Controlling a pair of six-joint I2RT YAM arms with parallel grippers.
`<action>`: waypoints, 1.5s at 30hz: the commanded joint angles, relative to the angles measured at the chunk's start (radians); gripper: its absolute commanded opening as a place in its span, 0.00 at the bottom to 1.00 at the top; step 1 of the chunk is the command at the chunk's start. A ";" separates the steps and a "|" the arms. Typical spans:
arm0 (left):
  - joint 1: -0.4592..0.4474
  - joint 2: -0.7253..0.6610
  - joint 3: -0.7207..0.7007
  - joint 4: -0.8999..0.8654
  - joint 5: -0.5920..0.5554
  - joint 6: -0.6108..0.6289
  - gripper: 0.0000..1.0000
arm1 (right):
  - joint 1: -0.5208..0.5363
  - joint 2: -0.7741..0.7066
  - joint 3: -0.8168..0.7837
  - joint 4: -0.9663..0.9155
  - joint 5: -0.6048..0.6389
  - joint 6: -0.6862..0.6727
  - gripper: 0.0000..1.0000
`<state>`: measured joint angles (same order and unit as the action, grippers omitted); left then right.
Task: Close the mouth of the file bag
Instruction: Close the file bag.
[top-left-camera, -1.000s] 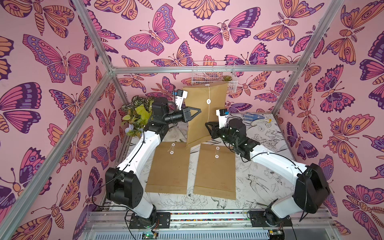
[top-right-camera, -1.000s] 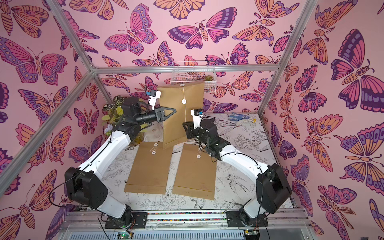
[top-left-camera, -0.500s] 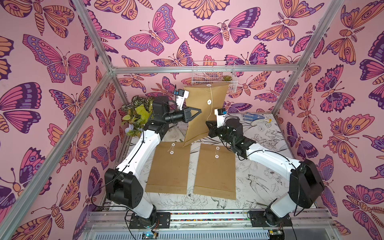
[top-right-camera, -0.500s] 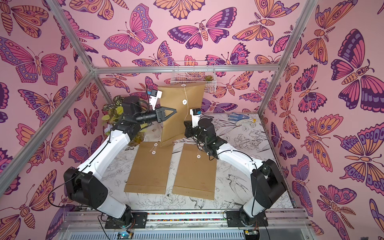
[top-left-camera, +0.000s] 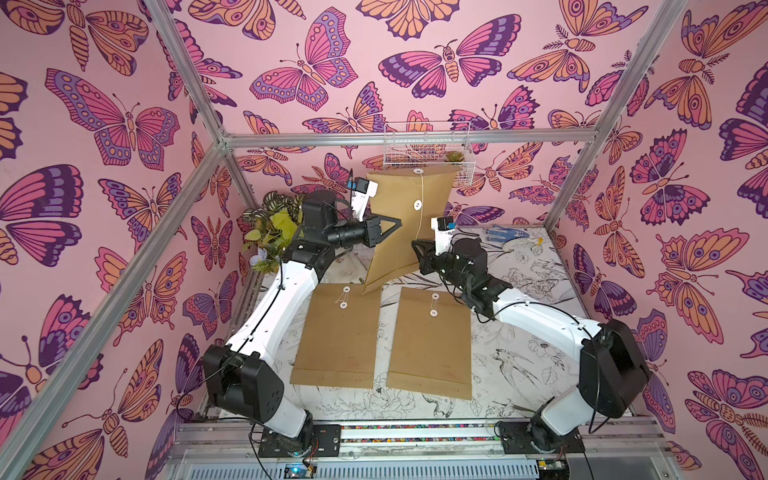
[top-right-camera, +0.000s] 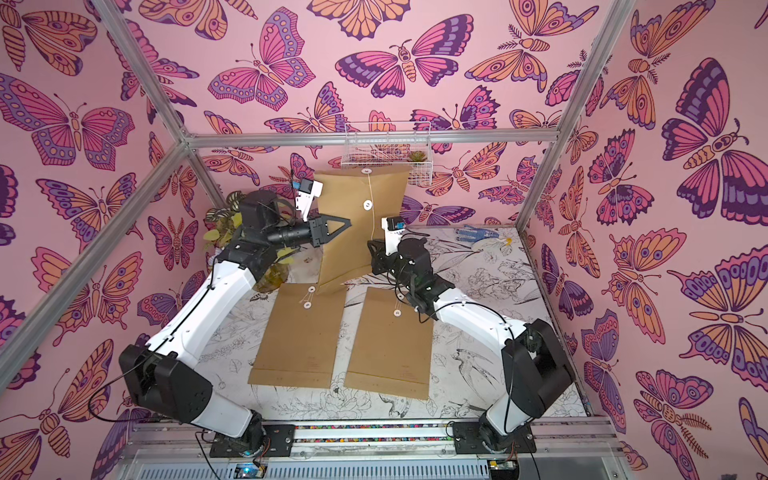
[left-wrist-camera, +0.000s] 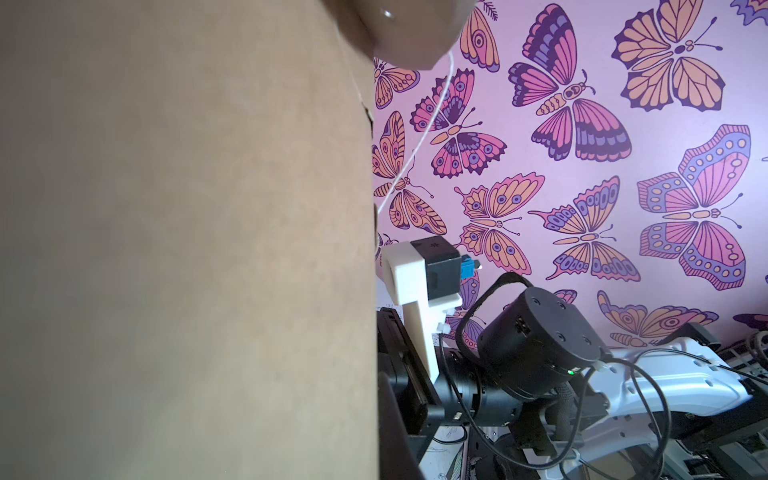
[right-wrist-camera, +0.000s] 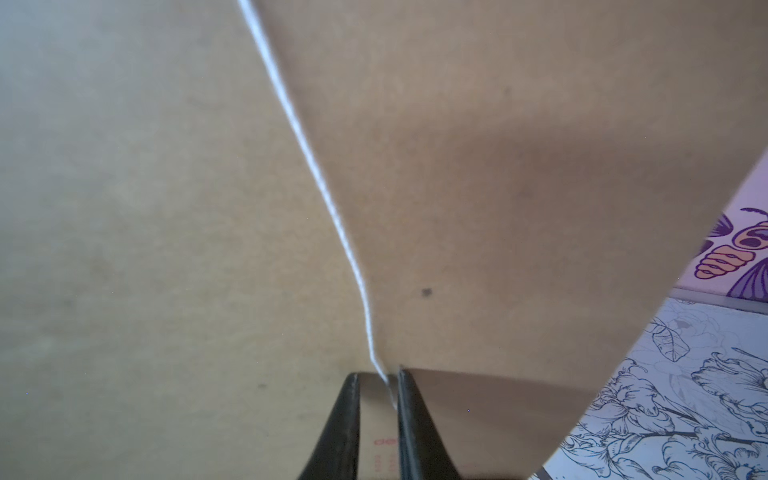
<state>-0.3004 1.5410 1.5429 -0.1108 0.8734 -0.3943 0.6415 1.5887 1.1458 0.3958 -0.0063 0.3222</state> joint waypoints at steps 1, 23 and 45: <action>-0.006 -0.027 0.037 -0.027 0.015 0.029 0.00 | 0.002 0.008 0.021 0.028 0.017 -0.001 0.13; 0.007 0.020 0.147 -0.365 -0.039 0.278 0.00 | 0.194 -0.146 0.049 -0.286 0.002 -0.433 0.00; 0.006 0.031 0.175 -0.423 0.176 0.295 0.00 | 0.290 0.005 0.178 -0.477 0.020 -0.598 0.00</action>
<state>-0.2947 1.5665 1.6917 -0.5327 0.9791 -0.1089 0.9253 1.5692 1.3102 -0.0742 -0.0017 -0.2672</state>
